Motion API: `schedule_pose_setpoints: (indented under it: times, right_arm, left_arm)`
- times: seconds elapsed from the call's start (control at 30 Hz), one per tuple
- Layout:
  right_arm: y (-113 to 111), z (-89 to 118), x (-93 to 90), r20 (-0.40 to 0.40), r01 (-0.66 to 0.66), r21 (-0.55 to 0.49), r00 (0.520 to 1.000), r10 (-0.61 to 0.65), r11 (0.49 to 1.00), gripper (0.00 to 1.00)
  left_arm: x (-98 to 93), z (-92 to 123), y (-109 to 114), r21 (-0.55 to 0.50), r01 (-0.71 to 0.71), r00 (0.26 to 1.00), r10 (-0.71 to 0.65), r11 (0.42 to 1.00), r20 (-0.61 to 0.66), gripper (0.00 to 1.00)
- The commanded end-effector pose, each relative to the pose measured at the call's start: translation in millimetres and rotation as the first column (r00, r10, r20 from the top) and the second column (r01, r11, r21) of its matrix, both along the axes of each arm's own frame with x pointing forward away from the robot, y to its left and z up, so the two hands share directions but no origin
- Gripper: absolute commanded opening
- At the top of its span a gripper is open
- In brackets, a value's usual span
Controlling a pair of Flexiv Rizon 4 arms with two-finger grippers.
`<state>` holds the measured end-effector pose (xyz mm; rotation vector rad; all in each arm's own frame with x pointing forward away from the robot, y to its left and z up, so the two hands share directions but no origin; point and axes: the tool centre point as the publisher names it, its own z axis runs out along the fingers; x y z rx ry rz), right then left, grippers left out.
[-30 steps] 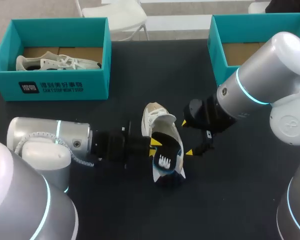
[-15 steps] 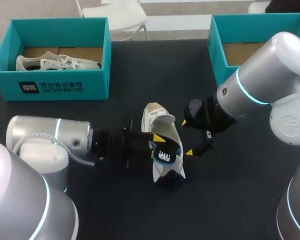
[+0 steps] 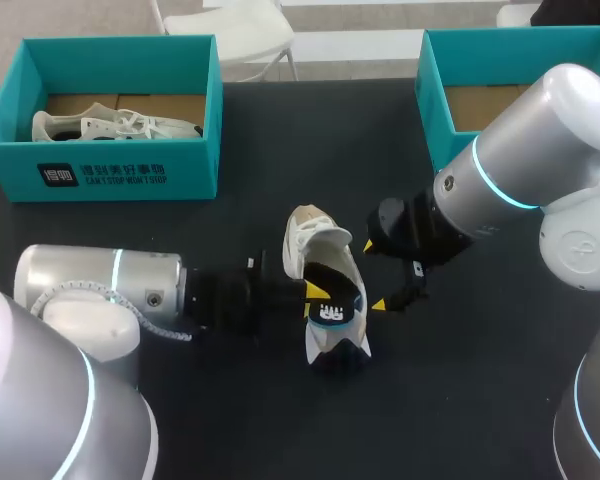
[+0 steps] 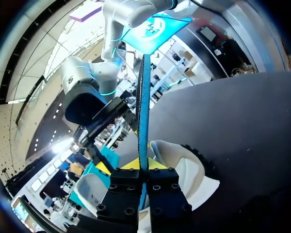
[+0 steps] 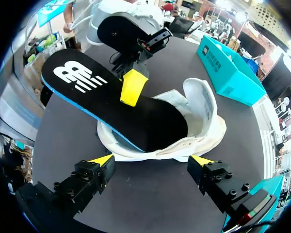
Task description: Take the shoe out of the shoebox, open the shoe tongue, remove and reinsert the insole, then place the shoe into the shoebox
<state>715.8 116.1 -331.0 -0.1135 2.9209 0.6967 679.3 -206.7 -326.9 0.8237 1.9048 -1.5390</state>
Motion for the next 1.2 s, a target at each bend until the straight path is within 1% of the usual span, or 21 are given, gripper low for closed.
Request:
schedule_pose_setpoints:
  times: [0.03, 0.17, 0.33, 0.37, 0.4, 0.43, 0.53, 0.67, 0.9, 0.97, 1.0, 1.03, 1.07, 1.2]
  right_arm:
    - [0.9, -1.0, -0.8, 0.002, 0.002, -0.001, 1.0, -0.002, 1.0, 1.0]
    - [0.9, -1.0, -0.8, 0.002, 0.002, -0.001, 1.0, -0.002, 1.0, 1.0]
    - [0.9, -1.0, -0.8, 0.002, 0.002, -0.001, 1.0, -0.002, 1.0, 1.0]
    - [0.9, -1.0, -0.8, 0.002, 0.002, -0.001, 1.0, -0.002, 1.0, 1.0]
    - [0.9, -1.0, -0.8, 0.002, 0.002, -0.001, 1.0, -0.002, 1.0, 1.0]
    - [0.9, -1.0, -0.8, 0.002, 0.002, -0.001, 1.0, -0.002, 1.0, 1.0]
    - [0.9, -1.0, -0.8, 0.002, 0.002, -0.001, 1.0, -0.002, 1.0, 1.0]
    - [0.9, -1.0, -0.8, 0.002, 0.002, -0.001, 1.0, -0.002, 1.0, 1.0]
    - [0.9, -1.0, -0.8, 0.002, 0.002, -0.001, 1.0, -0.002, 1.0, 1.0]
    - [0.9, -1.0, -0.8, 0.002, 0.002, -0.001, 1.0, -0.002, 1.0, 1.0]
    - [0.9, -1.0, -0.8, 0.002, 0.002, -0.001, 1.0, -0.002, 1.0, 1.0]
    - [0.9, -1.0, -0.8, 0.002, 0.002, -0.001, 1.0, -0.002, 1.0, 1.0]
    - [0.9, -1.0, -0.8, 0.002, 0.002, -0.001, 1.0, -0.002, 1.0, 1.0]
    - [0.9, -1.0, -0.8, 0.002, 0.002, -0.001, 1.0, -0.002, 1.0, 1.0]
  left_arm:
    - [6.4, -10.3, -8.7, -0.003, -0.029, 0.999, 0.029, 1.0, 0.014, 0.0]
    - [18.4, -16.8, -4.3, 0.005, -0.06, 0.998, 0.059, 0.998, 0.029, 0.0]
    - [25.2, -19.2, 0.2, 0.015, -0.084, 0.996, 0.084, 0.996, 0.028, 0.0]
    - [25.5, -18.6, 0.6, 0.015, -0.086, 0.996, 0.086, 0.996, 0.025, 0.12]
    - [25.4, -16.3, 0.8, 0.013, -0.086, 0.996, 0.086, 0.996, 0.022, 0.27]
    - [23.9, -13.0, 0.5, 0.006, -0.084, 0.996, 0.084, 0.996, 0.021, 0.36]
    - [19.0, -4.1, -1.6, -0.012, -0.069, 0.997, 0.069, 0.998, 0.021, 0.38]
    - [13.1, 7.4, -2.8, -0.027, -0.052, 0.998, 0.052, 0.998, 0.022, 0.38]
    - [0.3, 18.6, 2.2, -0.034, -0.03, 0.999, 0.031, 0.999, 0.017, 0.31]
    - [-3.0, 18.4, 2.0, -0.035, -0.024, 1.0, 0.024, 0.999, 0.013, 0.26]
    - [-4.4, 17.5, 1.1, -0.034, -0.019, 1.0, 0.019, 0.999, 0.01, 0.2]
    - [-5.7, 16.1, -0.1, -0.033, -0.015, 1.0, 0.015, 0.999, 0.008, 0.13]
    - [-6.6, 14.3, -1.7, -0.032, -0.013, 1.0, 0.013, 0.999, 0.008, 0.0]
    - [-9.0, 5.8, -6.6, -0.027, -0.002, 1.0, 0.002, 1.0, 0.014, 0.0]
